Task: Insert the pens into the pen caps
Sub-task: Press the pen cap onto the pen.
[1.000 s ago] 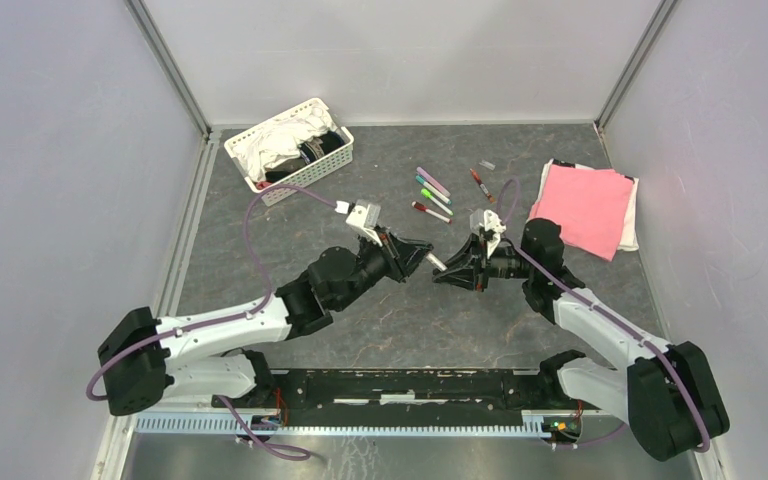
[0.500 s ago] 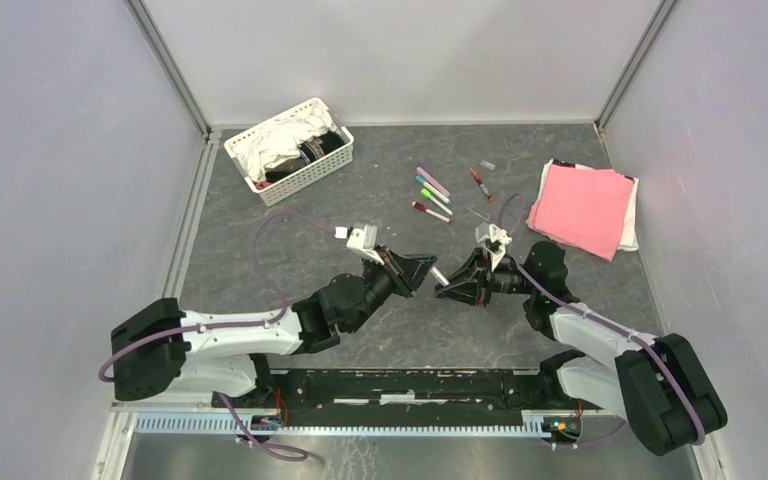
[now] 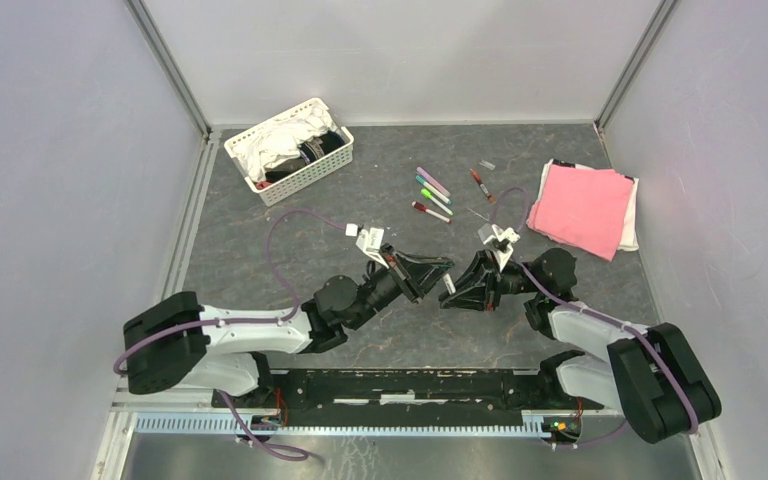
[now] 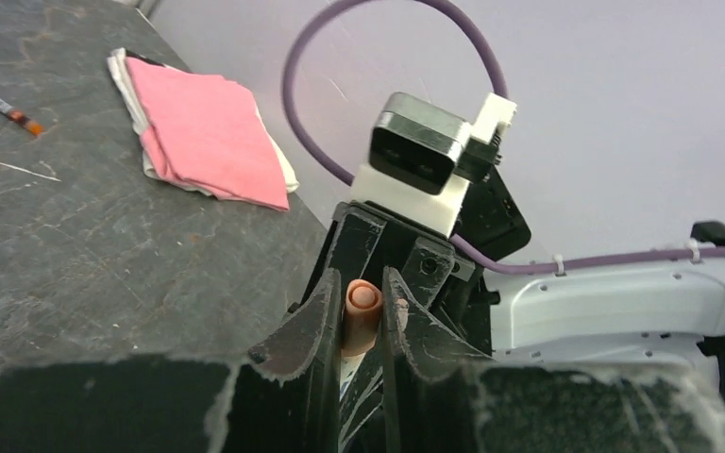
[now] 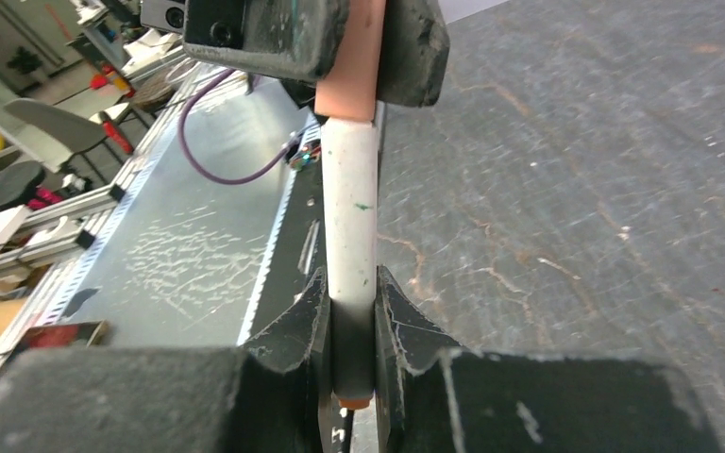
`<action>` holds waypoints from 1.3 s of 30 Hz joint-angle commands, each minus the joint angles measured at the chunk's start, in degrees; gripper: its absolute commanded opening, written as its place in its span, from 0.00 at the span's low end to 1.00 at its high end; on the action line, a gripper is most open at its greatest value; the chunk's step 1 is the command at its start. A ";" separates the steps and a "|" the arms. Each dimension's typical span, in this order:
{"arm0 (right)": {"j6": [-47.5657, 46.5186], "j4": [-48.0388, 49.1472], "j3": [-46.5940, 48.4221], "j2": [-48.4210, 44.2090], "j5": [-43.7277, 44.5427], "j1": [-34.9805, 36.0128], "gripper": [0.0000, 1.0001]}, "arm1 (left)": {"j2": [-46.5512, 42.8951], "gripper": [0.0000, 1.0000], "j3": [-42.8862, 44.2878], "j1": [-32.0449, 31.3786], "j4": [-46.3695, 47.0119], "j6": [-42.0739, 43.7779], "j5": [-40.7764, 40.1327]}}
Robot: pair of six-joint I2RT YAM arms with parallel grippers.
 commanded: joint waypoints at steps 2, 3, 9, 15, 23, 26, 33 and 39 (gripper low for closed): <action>-4.59 1.82 5.83 -1.15 12.58 0.38 0.00 | 6.12 0.02 0.40 -4.86 -25.39 1.13 23.08; -9.99 -5.25 6.48 -2.84 14.31 0.13 0.00 | 5.07 0.02 1.07 -4.90 -30.08 2.27 21.45; -1.23 6.18 6.36 -1.50 12.52 -1.42 0.00 | -1.20 0.02 2.52 -4.74 -48.13 7.93 16.87; -22.00 -24.06 11.56 -3.57 21.26 -1.49 0.00 | -1.63 0.02 5.88 -4.64 -57.57 3.53 11.46; -29.81 -31.96 13.51 -4.32 26.32 -0.32 0.00 | 8.50 0.02 12.91 -7.57 -56.77 -10.72 1.79; -23.57 -24.30 11.47 -4.20 23.36 -0.47 0.00 | 9.56 0.02 14.01 -10.56 -59.58 -13.34 -4.41; -13.65 -8.99 7.50 -3.27 18.07 -1.04 0.00 | 2.92 0.02 7.68 -12.36 -51.39 -10.04 -8.88; -12.91 -5.69 6.59 -1.86 12.81 0.58 0.00 | -7.57 0.16 5.33 -12.27 -49.70 -7.53 -16.75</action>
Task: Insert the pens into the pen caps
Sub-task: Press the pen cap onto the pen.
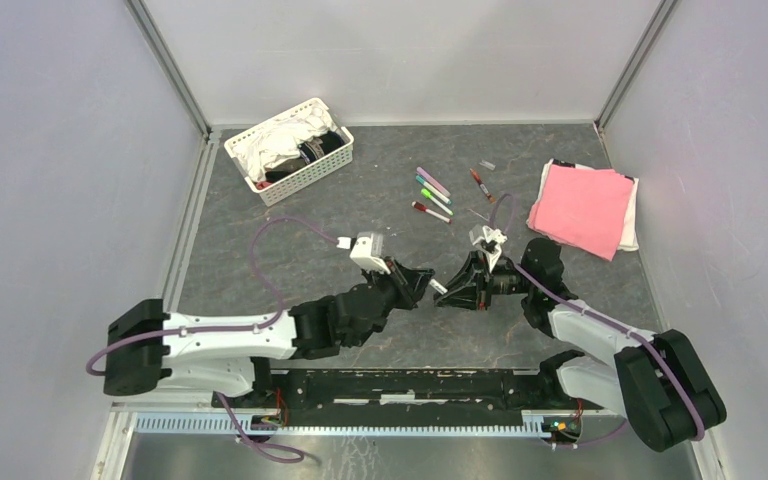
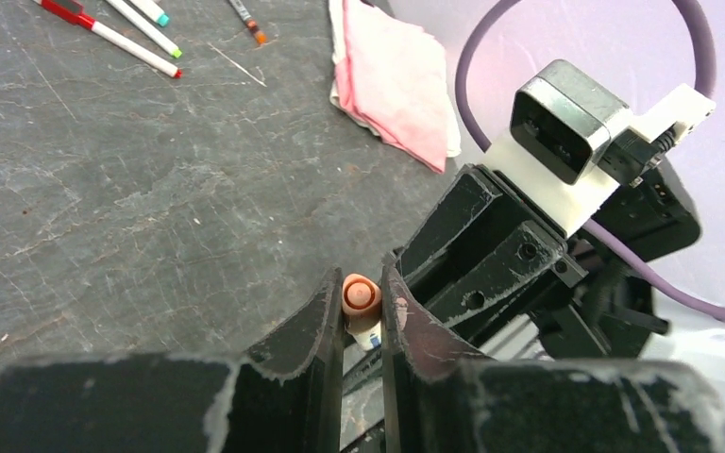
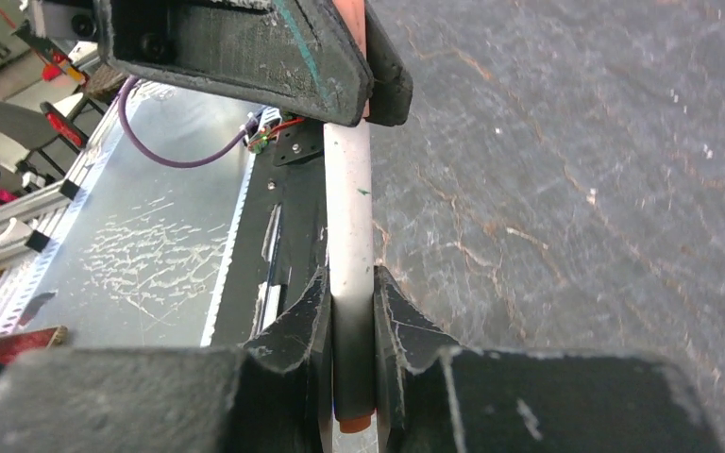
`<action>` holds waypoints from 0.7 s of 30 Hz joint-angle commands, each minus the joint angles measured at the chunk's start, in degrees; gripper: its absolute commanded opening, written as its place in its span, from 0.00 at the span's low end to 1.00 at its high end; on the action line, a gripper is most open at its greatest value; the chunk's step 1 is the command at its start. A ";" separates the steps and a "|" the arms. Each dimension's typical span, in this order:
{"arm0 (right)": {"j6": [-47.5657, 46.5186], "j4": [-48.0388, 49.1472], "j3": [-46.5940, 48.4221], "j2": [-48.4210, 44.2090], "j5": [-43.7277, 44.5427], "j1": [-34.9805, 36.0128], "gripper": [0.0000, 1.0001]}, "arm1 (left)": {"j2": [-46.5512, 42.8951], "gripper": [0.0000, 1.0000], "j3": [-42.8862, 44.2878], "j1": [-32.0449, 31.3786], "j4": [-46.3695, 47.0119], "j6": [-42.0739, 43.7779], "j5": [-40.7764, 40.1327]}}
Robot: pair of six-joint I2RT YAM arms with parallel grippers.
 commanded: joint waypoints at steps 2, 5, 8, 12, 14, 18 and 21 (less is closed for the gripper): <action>1.99 17.27 4.19 -0.26 7.09 0.40 0.00 | -4.10 0.22 -3.36 -4.97 -10.28 3.19 5.76; 1.47 17.05 4.59 0.32 5.69 1.81 0.00 | -6.51 0.29 -2.83 -4.38 -8.43 6.32 5.57; 1.47 16.96 4.80 0.56 5.23 2.09 0.00 | -8.04 0.38 -2.01 -3.80 -7.99 8.18 6.32; 0.69 15.57 4.86 0.40 5.14 2.06 0.00 | -10.42 0.54 -1.33 -3.78 -9.52 9.57 6.66; -0.73 13.34 5.26 -0.11 5.00 2.05 0.00 | -12.27 0.63 -1.63 -3.80 -10.70 11.33 7.95; -0.99 12.30 6.15 -0.95 2.69 2.02 0.00 | -18.20 0.77 -4.46 -3.80 -11.71 19.22 11.44; -0.98 11.23 7.09 -1.49 0.60 1.96 0.00 | -24.87 0.97 -9.24 -3.80 -7.22 29.53 13.51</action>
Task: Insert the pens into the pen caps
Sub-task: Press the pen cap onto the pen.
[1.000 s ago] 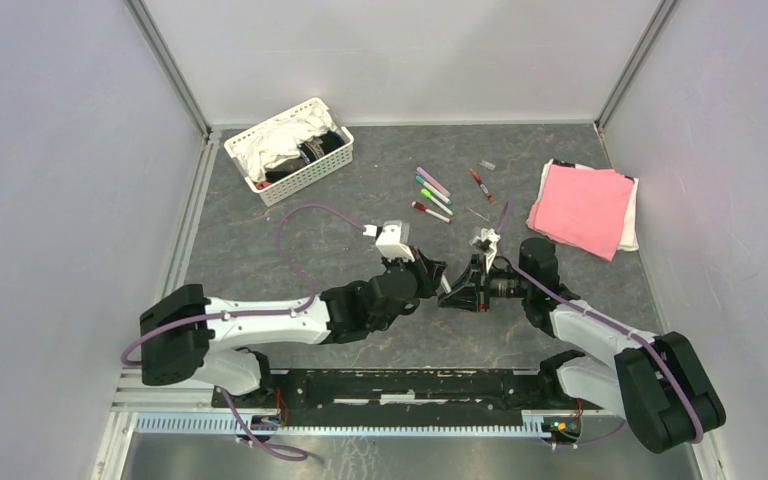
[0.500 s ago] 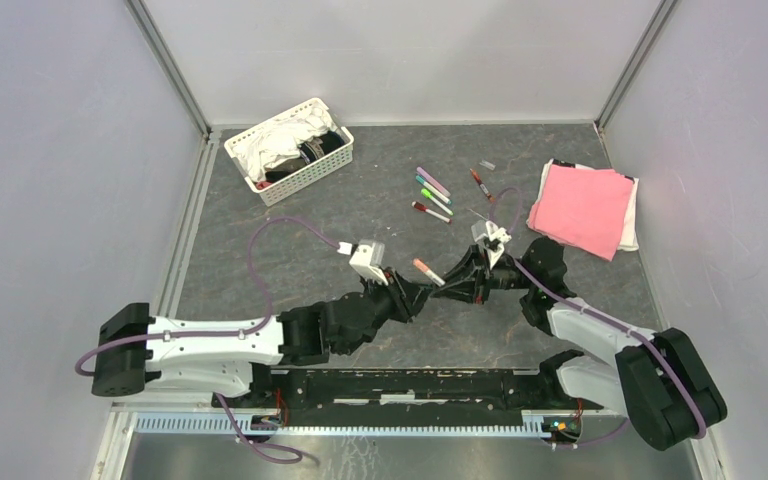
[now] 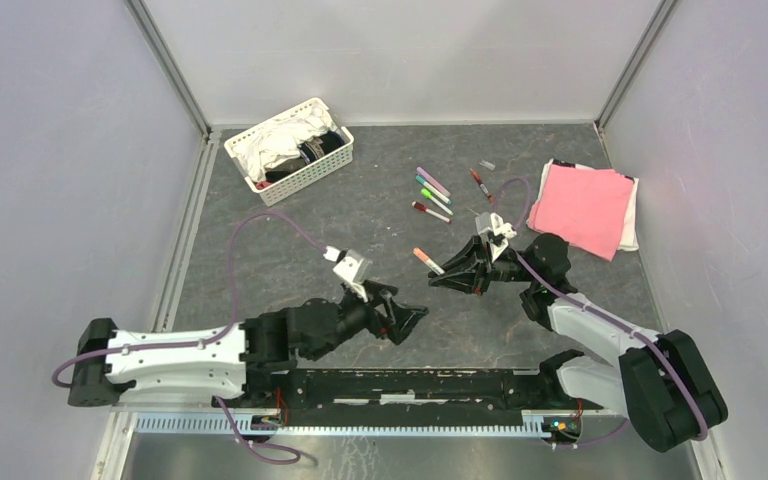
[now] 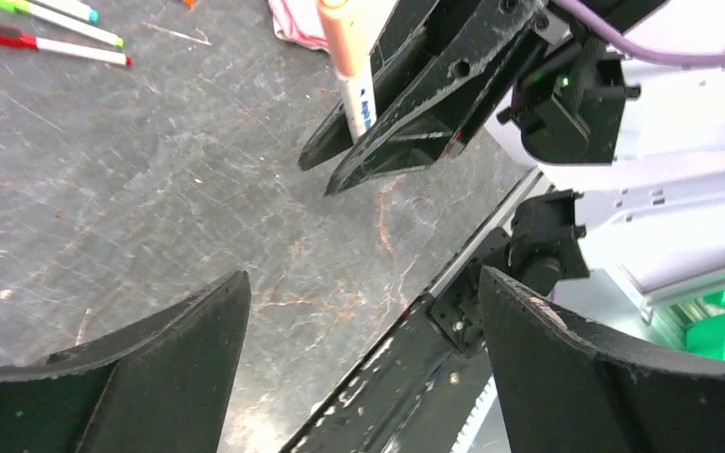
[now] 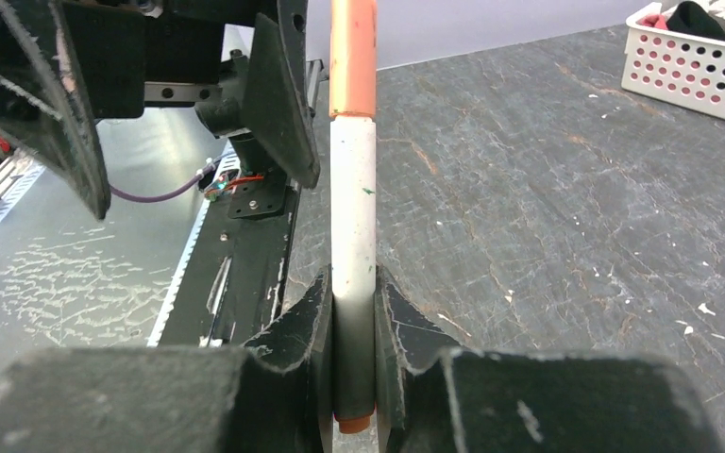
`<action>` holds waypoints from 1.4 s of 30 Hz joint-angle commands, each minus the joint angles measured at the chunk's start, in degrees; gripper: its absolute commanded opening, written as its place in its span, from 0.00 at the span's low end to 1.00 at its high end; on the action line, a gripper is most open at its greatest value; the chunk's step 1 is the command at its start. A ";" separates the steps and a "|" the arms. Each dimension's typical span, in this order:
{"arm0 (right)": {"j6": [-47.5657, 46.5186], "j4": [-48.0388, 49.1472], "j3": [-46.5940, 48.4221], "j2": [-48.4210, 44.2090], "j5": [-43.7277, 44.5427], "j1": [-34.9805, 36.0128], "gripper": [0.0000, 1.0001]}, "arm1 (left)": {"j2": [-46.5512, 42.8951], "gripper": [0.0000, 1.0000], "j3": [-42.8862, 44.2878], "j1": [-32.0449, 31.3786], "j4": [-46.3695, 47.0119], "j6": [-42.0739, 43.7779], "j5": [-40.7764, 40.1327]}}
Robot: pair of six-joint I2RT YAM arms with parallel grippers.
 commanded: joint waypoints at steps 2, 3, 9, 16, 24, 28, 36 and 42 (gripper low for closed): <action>0.07 -0.72 4.19 -1.63 -4.28 0.06 0.00 | -12.29 1.00 -8.50 0.11 9.63 21.28 3.06; 0.55 -1.27 4.64 -1.67 -4.68 0.09 0.00 | -14.70 1.00 -10.37 0.44 12.93 22.60 2.62; 3.56 -5.20 8.92 -1.22 -8.12 0.25 0.00 | -17.22 1.00 -7.68 9.90 17.39 23.17 20.63; 8.62 -12.58 17.00 0.46 -9.11 1.49 0.00 | -6.04 1.00 -0.57 18.68 24.49 18.31 31.93; 14.65 -9.09 18.27 -0.55 -7.56 2.29 0.00 | 0.88 1.00 2.34 22.46 35.41 13.36 35.93; 16.24 -7.20 18.16 -0.55 -7.57 2.65 0.00 | 2.79 0.93 2.44 23.53 38.79 11.07 34.64; 19.89 -2.85 17.29 -0.51 -7.11 2.62 0.00 | 6.69 0.70 2.95 24.21 42.76 7.71 35.60; 20.77 -1.91 16.97 -0.44 -6.97 2.67 0.00 | 7.79 0.62 3.47 24.31 42.60 7.18 35.29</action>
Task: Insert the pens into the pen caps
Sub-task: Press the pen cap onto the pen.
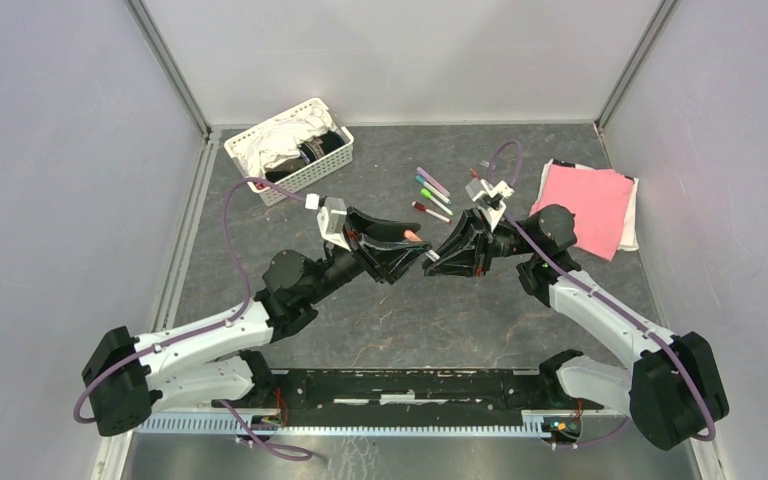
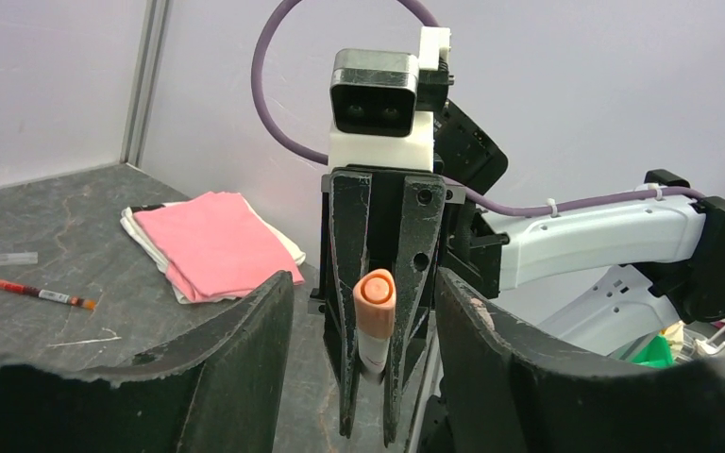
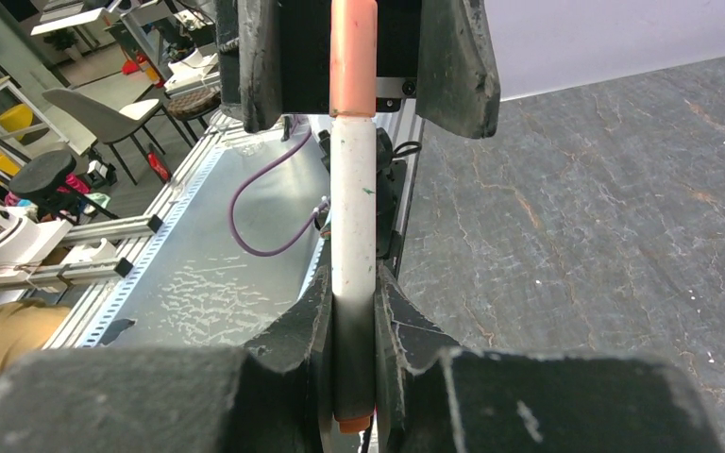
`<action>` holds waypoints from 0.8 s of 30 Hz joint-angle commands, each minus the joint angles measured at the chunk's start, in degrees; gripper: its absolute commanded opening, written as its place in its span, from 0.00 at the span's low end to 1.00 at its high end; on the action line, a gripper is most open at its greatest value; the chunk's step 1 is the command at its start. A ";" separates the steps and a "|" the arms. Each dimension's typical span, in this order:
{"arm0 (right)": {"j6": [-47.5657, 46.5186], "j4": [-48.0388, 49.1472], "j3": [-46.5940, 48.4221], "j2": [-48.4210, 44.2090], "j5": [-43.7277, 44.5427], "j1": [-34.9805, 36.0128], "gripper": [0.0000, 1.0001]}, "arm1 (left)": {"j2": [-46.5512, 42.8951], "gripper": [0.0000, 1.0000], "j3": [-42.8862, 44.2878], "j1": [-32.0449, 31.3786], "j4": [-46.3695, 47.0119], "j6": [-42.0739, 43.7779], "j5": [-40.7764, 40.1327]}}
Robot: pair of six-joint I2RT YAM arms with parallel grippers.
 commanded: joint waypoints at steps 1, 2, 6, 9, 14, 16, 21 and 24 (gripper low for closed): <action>2.04 4.02 0.54 -0.77 0.79 0.27 0.00 | 0.25 0.62 2.55 0.40 3.32 -2.13 0.39; 2.08 4.03 0.53 -0.79 0.79 0.27 0.00 | 0.14 0.62 2.48 0.52 3.27 -2.13 0.13; 2.07 4.13 0.31 -0.66 0.94 0.25 0.00 | -0.45 0.62 2.25 0.65 3.98 -2.13 -0.35; 2.08 4.11 0.27 -0.53 0.97 0.23 0.00 | -0.66 0.61 2.16 0.83 4.73 -2.47 -0.38; 1.80 4.03 -0.07 -0.48 1.23 0.28 0.00 | -0.58 0.51 2.28 1.01 5.07 -3.09 -0.53; 1.70 3.94 -0.08 -0.51 1.23 0.25 0.00 | -0.50 0.51 2.34 1.13 5.04 -3.14 -0.44; 1.56 3.62 -0.08 -0.48 1.43 0.28 0.00 | -0.27 0.45 2.64 1.12 5.38 -3.49 -0.02; 1.33 3.41 -0.08 -0.51 1.42 0.26 0.00 | -0.10 0.41 2.82 1.10 5.47 -3.54 0.59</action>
